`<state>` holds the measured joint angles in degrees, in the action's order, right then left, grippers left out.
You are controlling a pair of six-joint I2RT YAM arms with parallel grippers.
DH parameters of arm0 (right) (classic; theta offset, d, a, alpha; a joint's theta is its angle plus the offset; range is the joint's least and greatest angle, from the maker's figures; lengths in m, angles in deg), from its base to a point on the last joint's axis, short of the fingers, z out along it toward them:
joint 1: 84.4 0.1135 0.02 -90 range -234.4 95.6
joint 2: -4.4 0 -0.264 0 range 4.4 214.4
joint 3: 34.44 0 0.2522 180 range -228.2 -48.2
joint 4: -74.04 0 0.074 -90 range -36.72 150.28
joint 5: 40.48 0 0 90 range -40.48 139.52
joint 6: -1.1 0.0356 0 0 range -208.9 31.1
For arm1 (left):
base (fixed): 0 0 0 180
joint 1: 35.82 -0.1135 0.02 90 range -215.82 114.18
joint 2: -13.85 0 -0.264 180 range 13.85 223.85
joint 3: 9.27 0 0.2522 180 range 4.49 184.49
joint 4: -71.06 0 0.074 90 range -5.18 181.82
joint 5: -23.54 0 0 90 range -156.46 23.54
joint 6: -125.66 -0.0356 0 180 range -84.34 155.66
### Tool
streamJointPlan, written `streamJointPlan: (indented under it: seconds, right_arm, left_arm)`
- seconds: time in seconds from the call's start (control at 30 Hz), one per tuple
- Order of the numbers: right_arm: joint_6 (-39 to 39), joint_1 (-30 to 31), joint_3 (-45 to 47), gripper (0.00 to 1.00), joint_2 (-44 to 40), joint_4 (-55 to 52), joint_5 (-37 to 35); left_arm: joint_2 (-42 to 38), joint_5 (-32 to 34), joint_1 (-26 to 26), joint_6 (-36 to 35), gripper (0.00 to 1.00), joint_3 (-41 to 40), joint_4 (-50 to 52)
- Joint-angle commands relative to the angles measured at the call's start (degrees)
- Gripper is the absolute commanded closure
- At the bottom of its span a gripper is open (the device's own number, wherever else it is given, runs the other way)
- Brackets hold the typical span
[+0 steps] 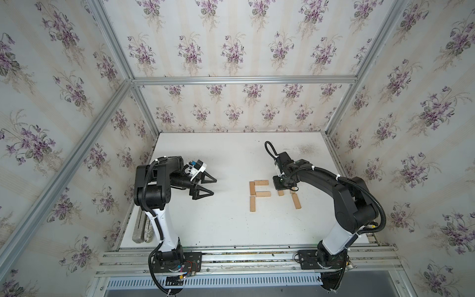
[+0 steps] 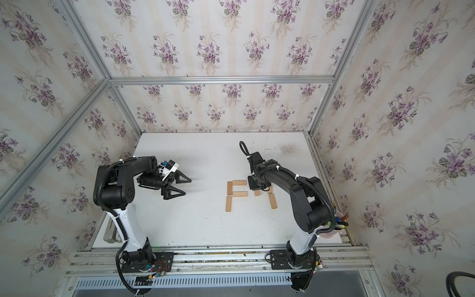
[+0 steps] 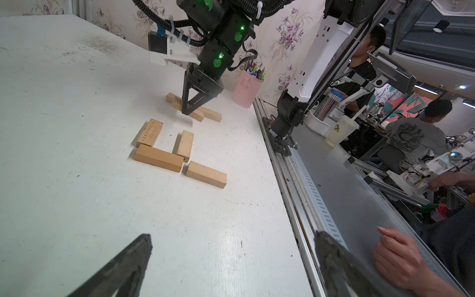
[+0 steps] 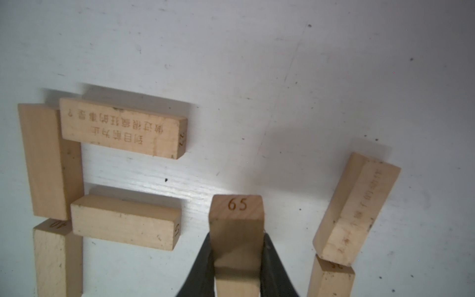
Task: Assemble the number 8 with building blocks
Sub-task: Assemble the building block at the center of the board.
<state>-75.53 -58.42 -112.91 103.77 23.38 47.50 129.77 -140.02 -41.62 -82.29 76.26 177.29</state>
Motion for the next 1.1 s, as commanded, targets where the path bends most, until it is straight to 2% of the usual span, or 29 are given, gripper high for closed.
streamJointPlan:
  seconds: [0.0,0.53,1.07]
  right_arm:
    - [4.30,0.53,-0.92,0.78,1.61,1.91,-1.70]
    - [3.90,1.42,-4.46,0.75,8.24,2.05,2.29]
    - [5.16,1.54,-4.64,0.72,11.04,1.92,5.05]
  left_arm:
    - [-0.09,-0.28,-0.08,-21.85,0.01,0.13,9.77]
    - [-0.08,-0.24,-0.08,-21.94,0.00,0.14,9.79]
    - [-0.08,-0.32,-0.08,-21.92,0.00,0.18,9.72]
